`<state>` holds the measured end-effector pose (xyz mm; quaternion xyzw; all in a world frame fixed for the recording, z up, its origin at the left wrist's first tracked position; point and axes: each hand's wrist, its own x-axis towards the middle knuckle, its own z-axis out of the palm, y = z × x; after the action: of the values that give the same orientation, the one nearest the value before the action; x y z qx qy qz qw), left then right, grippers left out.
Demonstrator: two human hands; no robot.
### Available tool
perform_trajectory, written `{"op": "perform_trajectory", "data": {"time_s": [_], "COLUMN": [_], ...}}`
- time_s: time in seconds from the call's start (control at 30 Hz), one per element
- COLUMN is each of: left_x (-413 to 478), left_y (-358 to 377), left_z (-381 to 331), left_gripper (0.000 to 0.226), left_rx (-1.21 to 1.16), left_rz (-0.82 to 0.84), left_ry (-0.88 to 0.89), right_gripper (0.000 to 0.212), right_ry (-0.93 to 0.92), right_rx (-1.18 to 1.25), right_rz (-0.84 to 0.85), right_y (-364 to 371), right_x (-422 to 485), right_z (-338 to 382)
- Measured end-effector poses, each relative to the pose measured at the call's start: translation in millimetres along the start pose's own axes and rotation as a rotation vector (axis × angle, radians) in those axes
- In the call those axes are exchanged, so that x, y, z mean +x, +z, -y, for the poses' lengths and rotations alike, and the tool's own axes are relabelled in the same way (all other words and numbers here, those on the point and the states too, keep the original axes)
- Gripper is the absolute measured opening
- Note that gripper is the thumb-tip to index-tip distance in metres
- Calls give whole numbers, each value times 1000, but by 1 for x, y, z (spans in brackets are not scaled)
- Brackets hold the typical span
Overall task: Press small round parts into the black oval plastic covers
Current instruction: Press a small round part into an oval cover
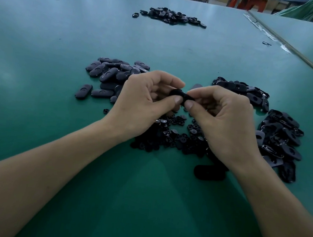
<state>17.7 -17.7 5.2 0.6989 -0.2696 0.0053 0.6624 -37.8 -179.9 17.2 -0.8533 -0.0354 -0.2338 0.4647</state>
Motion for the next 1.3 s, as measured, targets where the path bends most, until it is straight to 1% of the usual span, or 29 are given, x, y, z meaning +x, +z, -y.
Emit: {"op": "perform_trajectory", "data": {"time_s": [0.17, 0.3, 0.4, 0.73, 0.9, 0.97, 1.0, 1.07, 1.13, 1.17, 1.23, 1.3], "left_x": [1, 1, 2, -1, -1, -2, -2, 0, 3, 4, 6, 8], "left_y": [0, 1, 2, 0, 0, 2, 2, 0, -5, -6, -8, -10], "left_z": [0, 1, 2, 1, 0, 0, -1, -2, -2, 0, 2, 3], "left_gripper": [24, 25, 27, 20, 18, 19, 21, 22, 20, 18, 14, 13], "left_rx": [-10, 20, 56, 101, 201, 217, 232, 288, 346, 371, 413, 447], "left_rz": [-12, -25, -42, -52, -93, -105, -120, -177, -243, -267, -298, -327], "left_ry": [-9, -3, 11, 54, 63, 72, 83, 114, 116, 106, 87, 83], "right_gripper": [13, 10, 11, 11, 10, 6, 7, 24, 43, 50, 57, 59], "right_ry": [26, 53, 66, 95, 86, 66, 58, 78, 179, 250, 376, 462], "right_rx": [16, -41, -80, 16, -10, -98, -186, -461, -735, -824, -902, -917], "right_rz": [16, 29, 25, 54, 65, 24, 4, 2, 49, 75, 114, 151], "right_y": [0, 3, 5, 1, 0, -2, -3, -9, -18, -23, -30, -34], "right_x": [-1, -2, -2, -2, 0, 0, 0, 1, 2, 3, 4, 4], "right_z": [2, 5, 6, 7, 5, 5, 5, 0, -7, -10, -13, -15]}}
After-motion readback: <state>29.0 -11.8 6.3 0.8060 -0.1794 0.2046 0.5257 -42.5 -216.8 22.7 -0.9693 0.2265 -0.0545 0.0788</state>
